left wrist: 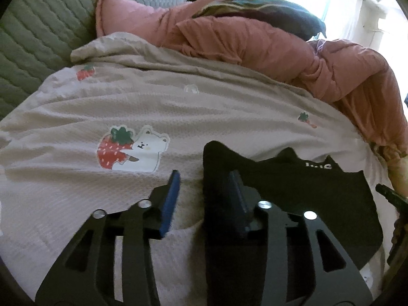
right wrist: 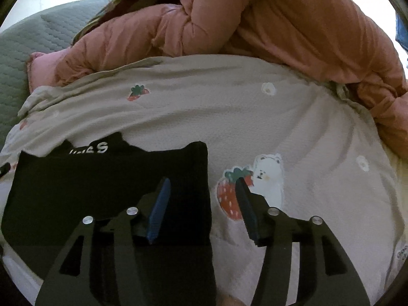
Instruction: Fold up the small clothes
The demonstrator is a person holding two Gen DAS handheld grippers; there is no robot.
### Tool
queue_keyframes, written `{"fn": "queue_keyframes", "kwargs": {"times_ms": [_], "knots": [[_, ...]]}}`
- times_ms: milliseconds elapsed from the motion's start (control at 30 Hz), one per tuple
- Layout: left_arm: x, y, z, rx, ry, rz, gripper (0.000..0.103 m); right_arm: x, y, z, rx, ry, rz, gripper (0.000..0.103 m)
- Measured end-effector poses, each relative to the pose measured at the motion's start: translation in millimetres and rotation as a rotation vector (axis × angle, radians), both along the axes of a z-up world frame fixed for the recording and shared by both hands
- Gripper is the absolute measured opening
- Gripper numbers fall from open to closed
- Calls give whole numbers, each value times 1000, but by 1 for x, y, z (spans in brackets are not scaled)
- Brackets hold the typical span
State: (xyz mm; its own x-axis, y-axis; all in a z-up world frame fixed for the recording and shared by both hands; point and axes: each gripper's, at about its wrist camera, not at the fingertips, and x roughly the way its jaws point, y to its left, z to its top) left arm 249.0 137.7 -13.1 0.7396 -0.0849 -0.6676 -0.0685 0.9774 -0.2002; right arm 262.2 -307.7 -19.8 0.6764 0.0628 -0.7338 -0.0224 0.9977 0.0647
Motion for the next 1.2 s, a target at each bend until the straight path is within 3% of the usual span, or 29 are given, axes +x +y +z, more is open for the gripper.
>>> {"fn": "queue_keyframes", "kwargs": {"times_ms": [267,400,533,700,1200], "knots": [[-25,-15,23,17,-57,-28,57,-44,11,20,27,-62,51,60],[-36,-17,25,-5,-53,-46,64,-63,18,25,34,-76,77,62],[-47,-25,25,23,-46,-56,70,-75,25,28,40,-82,95,67],[-57,-40,21,78,-37,-83,71,-83,38,27,10,-84,118,68],[-73,-52,8,92,3,-113,71,-99,70,21,-10,-78,203,70]]}}
